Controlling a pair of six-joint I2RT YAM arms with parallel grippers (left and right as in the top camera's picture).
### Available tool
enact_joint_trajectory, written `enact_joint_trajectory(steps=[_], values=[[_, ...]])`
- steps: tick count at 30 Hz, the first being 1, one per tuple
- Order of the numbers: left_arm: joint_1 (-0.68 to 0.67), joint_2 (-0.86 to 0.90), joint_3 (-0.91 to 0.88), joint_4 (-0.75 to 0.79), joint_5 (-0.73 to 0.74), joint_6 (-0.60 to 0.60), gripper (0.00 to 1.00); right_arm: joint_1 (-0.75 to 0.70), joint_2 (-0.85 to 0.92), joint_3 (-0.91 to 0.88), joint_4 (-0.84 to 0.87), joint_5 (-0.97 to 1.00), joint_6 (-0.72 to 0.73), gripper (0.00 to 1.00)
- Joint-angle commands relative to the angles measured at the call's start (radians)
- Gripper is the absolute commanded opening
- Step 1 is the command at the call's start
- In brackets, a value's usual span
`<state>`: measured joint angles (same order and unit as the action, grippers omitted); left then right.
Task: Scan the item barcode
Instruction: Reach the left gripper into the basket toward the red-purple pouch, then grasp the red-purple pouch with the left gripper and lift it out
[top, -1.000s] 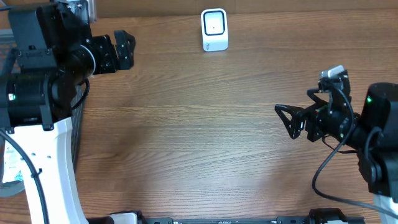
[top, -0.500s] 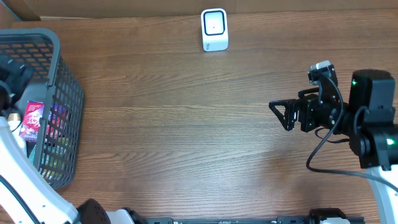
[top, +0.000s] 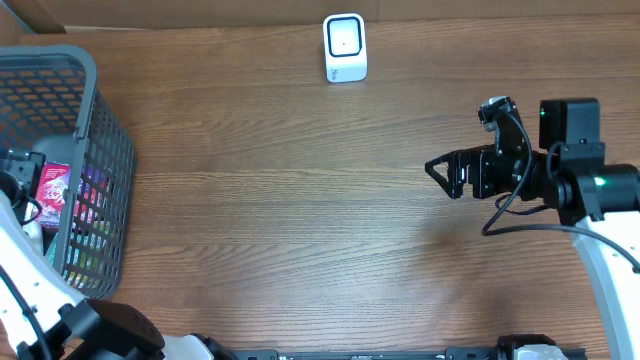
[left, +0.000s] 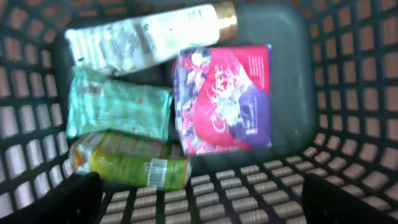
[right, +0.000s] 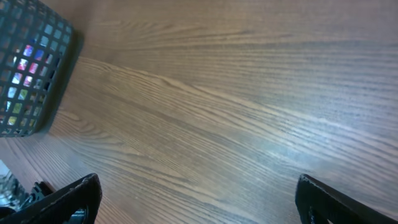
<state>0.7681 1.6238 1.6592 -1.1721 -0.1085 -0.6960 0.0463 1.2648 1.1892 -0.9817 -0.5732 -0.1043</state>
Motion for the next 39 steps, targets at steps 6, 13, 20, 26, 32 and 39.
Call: enact_joint_trajectory(steps=[6,13,20,26,32,39], values=[[0.005,0.009,-0.274,0.263,-0.014,0.05,1.0,-0.003,0.045,0.023,0.003,-0.012,0.003,1.0],[0.004,0.07,-0.357,0.391,-0.009,0.054,1.0,-0.003,0.047,0.023,0.003,-0.012,0.003,1.0],[0.002,0.217,-0.363,0.483,0.144,0.132,0.94,-0.003,0.047,0.023,0.003,-0.012,0.003,1.0],[-0.005,0.317,-0.363,0.505,0.127,0.132,0.88,-0.003,0.047,0.023,0.003,-0.012,0.003,1.0],[-0.005,0.321,-0.349,0.514,0.15,0.137,0.04,-0.003,0.047,0.023,0.003,-0.012,0.003,1.0],[-0.006,0.227,-0.189,0.394,0.285,0.196,0.04,-0.003,0.047,0.023,0.003,-0.012,0.003,1.0]])
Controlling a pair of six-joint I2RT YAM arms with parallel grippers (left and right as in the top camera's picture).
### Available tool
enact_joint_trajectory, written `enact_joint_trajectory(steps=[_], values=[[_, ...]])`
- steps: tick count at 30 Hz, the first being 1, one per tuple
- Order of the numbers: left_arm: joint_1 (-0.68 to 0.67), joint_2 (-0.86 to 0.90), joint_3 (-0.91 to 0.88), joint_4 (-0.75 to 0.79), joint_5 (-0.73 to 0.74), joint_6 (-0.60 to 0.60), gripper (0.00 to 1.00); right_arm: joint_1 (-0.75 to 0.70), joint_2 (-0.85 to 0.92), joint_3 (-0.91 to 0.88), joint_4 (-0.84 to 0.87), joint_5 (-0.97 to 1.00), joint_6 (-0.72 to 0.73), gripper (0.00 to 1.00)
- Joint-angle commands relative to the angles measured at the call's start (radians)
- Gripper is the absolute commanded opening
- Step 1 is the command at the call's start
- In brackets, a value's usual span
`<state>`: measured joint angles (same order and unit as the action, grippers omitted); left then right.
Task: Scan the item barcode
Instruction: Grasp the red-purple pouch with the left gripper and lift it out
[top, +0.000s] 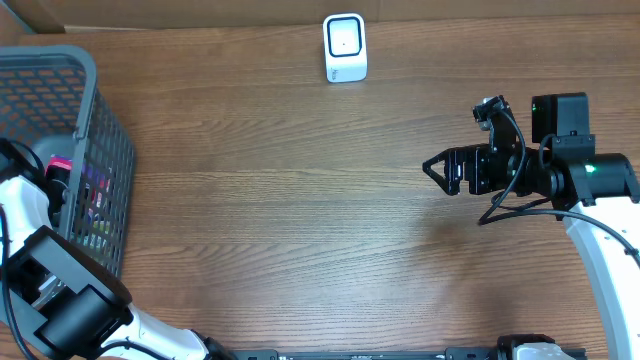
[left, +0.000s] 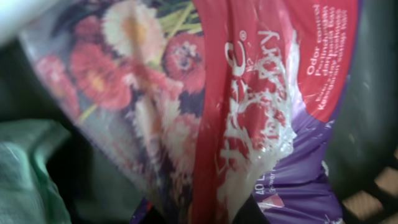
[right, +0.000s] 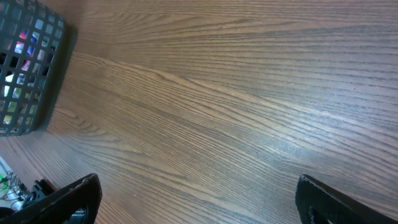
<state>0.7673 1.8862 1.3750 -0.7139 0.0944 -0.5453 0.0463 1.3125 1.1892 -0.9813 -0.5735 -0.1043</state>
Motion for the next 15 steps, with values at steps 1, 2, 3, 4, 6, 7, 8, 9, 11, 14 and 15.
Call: enact_joint_trajectory(steps=[1,2,3,4,6,7,8,9,11,14,15], values=[[-0.007,-0.053,0.129,-0.099,0.083,0.045,0.04,-0.003,-0.001,0.023,0.003,-0.012,0.003,1.0],[-0.009,-0.069,0.163,-0.141,0.08,0.056,0.04,-0.003,-0.001,0.023,0.003,-0.012,0.003,1.0],[-0.011,-0.086,0.199,-0.189,0.068,0.074,0.04,-0.003,-0.001,0.023,0.003,-0.012,0.003,1.0],[-0.014,-0.101,0.227,-0.23,0.05,0.079,0.04,-0.003,-0.001,0.023,0.003,-0.012,0.003,1.0],[-0.023,-0.138,0.277,-0.312,-0.006,0.079,0.04,-0.003,-0.001,0.023,0.003,-0.012,0.003,1.0],[-0.028,-0.158,0.294,-0.339,-0.026,0.085,0.04,-0.003,-0.001,0.023,0.003,-0.012,0.003,1.0],[-0.034,-0.179,0.309,-0.356,-0.028,0.097,0.04,-0.003,-0.001,0.023,0.003,-0.012,0.003,1.0],[-0.039,-0.198,0.319,-0.364,-0.027,0.098,0.04,-0.003,-0.001,0.023,0.003,-0.012,0.003,1.0],[-0.051,-0.235,0.333,-0.372,-0.028,0.107,0.04,-0.003,-0.001,0.023,0.003,-0.012,0.003,1.0],[-0.079,-0.287,0.341,-0.372,-0.03,0.141,0.04,-0.003,-0.001,0.023,0.003,-0.012,0.003,1.0],[-0.095,-0.304,0.343,-0.37,-0.026,0.158,0.04,-0.003,-0.001,0.023,0.003,-0.012,0.003,1.0]])
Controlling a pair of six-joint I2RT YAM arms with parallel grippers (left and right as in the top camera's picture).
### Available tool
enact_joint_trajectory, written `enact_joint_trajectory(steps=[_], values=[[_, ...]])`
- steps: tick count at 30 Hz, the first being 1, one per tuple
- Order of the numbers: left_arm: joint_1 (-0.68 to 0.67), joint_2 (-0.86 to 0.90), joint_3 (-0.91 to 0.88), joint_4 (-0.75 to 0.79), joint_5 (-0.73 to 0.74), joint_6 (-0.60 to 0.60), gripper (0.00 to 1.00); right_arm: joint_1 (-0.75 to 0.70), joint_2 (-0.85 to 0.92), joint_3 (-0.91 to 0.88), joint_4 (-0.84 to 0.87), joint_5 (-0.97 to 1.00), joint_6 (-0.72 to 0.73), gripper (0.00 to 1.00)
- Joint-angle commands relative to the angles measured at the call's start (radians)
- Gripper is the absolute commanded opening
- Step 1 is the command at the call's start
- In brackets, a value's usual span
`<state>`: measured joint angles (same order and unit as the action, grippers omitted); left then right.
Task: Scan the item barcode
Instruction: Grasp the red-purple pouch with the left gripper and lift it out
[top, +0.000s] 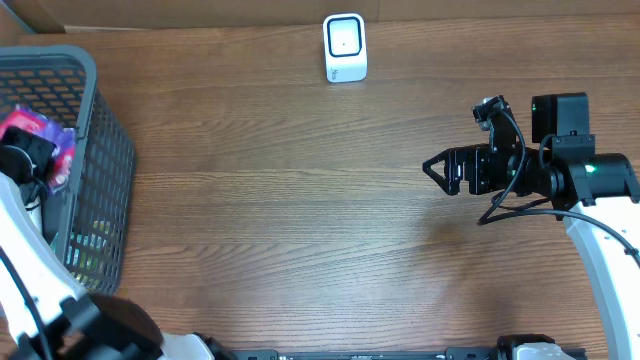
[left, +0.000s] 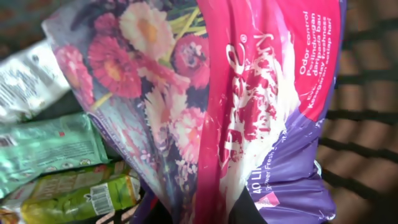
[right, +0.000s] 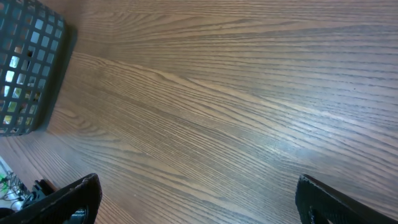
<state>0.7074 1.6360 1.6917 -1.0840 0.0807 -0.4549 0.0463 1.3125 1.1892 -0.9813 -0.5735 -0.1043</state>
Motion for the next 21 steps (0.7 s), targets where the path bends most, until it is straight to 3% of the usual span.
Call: enact_joint_trajectory(steps=[1,8,13,21], values=[[-0.055,-0.068,0.027,0.003,-0.01,0.08,0.04,-0.003,-0.001,0.023,0.003,-0.012,0.003,1.0],[-0.259,-0.163,0.027,0.071,-0.017,0.23,0.04,-0.003,-0.001,0.023,0.003,-0.012,0.003,1.0],[-0.402,-0.22,0.027,0.089,-0.162,0.238,0.04,-0.003,-0.001,0.023,0.003,-0.012,0.003,1.0],[-0.429,-0.234,0.029,0.091,-0.214,0.238,0.04,-0.003,-0.001,0.023,0.003,-0.012,0.003,1.0]])
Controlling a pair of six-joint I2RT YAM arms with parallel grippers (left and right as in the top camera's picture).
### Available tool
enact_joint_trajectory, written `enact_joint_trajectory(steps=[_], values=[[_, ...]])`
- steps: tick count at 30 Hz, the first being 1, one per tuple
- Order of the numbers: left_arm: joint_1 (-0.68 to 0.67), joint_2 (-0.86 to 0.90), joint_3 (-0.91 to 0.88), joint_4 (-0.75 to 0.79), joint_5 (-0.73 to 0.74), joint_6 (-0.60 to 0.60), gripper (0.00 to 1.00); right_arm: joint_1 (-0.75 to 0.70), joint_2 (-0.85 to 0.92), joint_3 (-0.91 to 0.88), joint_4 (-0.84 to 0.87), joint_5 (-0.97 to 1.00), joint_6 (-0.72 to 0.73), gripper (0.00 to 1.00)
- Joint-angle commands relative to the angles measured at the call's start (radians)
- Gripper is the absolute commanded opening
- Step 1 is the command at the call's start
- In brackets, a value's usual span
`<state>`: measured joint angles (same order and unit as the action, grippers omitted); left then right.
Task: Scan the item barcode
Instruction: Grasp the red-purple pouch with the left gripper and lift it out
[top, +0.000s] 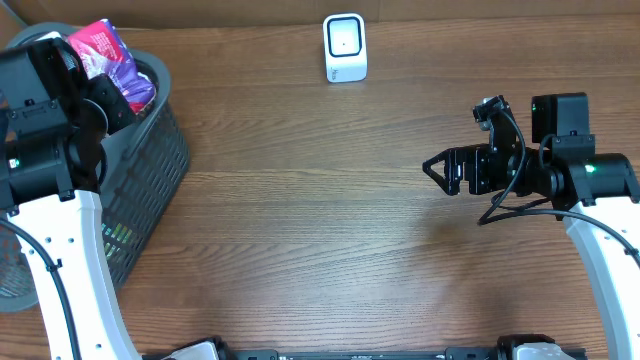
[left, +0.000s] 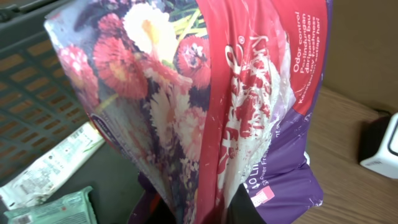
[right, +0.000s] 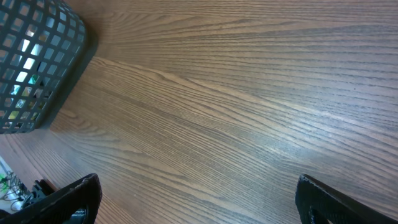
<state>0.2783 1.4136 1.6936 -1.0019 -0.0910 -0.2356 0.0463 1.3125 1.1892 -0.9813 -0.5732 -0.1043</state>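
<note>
A red and purple bag with a flower print (top: 105, 45) hangs above the rim of the grey mesh basket (top: 150, 160) at the far left. My left gripper (left: 193, 211) is shut on its lower edge, and the bag (left: 217, 106) fills the left wrist view. The white scanner (top: 345, 47) stands at the table's back edge, and a slice of it (left: 382, 146) shows past the bag. My right gripper (top: 440, 170) hovers open over bare wood at the right, with nothing between its fingers (right: 196, 193).
Inside the basket (left: 37, 81) lie a white packet (left: 50, 165) and a green packet (left: 50, 211). The basket (right: 37, 62) shows at the top left of the right wrist view. Bare wooden tabletop (top: 300, 200) lies between basket, scanner and right gripper.
My left gripper has risen with the flower bag from just inside the basket to above its rim and farther right. The basket's right wall now reaches farther right. The right arm is unchanged.
My left gripper first hung open above the packets in the basket. Then it was down on the flower bag and shut on it. After that the bag was lifted off the other packets, and now it is above the basket rim.
</note>
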Motion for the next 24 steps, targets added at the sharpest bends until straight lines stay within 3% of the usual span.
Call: enact_joint_trajectory(steps=[1,5,7,8,10,18,24], values=[[0.0,-0.016,0.029,0.013,-0.046,0.019,0.04,-0.003,-0.001,0.023,0.003,-0.012,0.003,1.0],[0.0,-0.038,0.095,0.011,0.022,0.019,0.04,-0.003,-0.001,0.023,0.003,-0.012,0.003,1.0],[-0.008,-0.048,0.113,0.01,0.17,0.04,0.04,-0.003,-0.001,0.023,0.003,-0.012,0.003,1.0],[-0.031,-0.053,0.113,-0.005,0.319,0.075,0.04,-0.003,-0.001,0.023,0.003,-0.012,0.003,1.0],[-0.076,-0.048,0.109,-0.045,0.404,0.09,0.04,-0.003,-0.001,0.023,0.003,-0.012,0.003,1.0],[-0.36,0.078,-0.031,-0.229,0.425,0.24,0.04,-0.003,-0.001,0.023,0.003,-0.012,0.003,1.0],[-0.506,0.254,-0.265,-0.078,0.583,0.24,0.04,-0.003,-0.001,0.023,0.003,-0.012,0.003,1.0]])
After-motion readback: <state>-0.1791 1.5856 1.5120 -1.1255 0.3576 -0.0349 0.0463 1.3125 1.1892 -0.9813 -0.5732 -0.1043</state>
